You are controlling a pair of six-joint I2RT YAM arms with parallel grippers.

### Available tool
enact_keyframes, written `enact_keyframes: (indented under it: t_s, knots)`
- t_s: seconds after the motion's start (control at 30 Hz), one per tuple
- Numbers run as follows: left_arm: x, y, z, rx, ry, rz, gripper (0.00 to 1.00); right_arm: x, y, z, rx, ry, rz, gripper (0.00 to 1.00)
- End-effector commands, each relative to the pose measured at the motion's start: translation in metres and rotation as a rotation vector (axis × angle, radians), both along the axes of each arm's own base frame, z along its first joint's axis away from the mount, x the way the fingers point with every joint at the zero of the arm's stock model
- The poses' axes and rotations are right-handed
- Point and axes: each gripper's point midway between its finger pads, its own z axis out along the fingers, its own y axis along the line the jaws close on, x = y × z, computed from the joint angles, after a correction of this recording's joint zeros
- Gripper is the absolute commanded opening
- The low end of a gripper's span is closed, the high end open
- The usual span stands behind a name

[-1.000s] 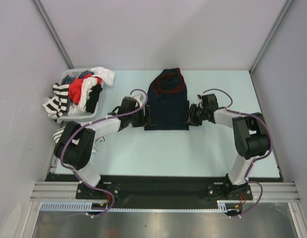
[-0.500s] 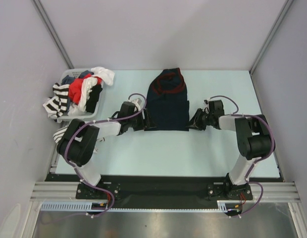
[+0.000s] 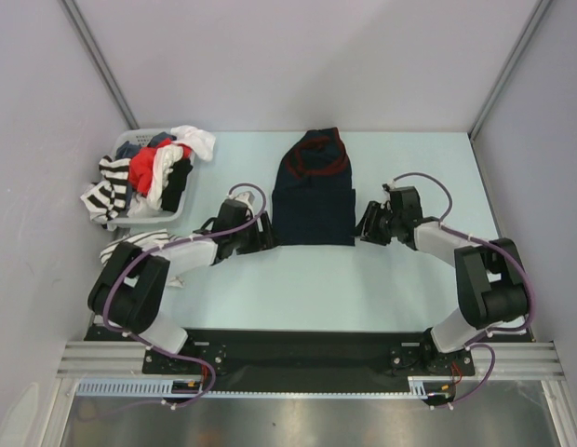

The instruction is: Fold and stack the tank tops

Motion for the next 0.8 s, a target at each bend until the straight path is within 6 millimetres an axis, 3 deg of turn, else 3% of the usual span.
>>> enact_keyframes:
  t_s: [0.0,0.13,0.23,0.3,0.77]
  knots:
    - [0.000,0.001,-0.011,0.026,0.005,-0.005,0.76,-0.008,-0.002,-0.022,-0.032,0.050,0.005,0.45]
    - [0.000,-0.001,-0.015,0.029,0.011,-0.007,0.74,-0.013,-0.001,-0.036,-0.026,0.094,0.007,0.47]
    - [0.001,-0.002,-0.017,0.032,0.015,-0.010,0.72,-0.020,0.000,-0.046,-0.022,0.111,0.009,0.54]
    - [0.001,-0.004,-0.018,0.032,0.020,-0.009,0.70,-0.021,0.005,-0.049,-0.009,0.107,0.021,0.52]
    - [-0.001,-0.007,-0.029,0.072,0.040,-0.008,0.62,-0.025,0.006,-0.056,-0.021,0.118,0.027,0.14]
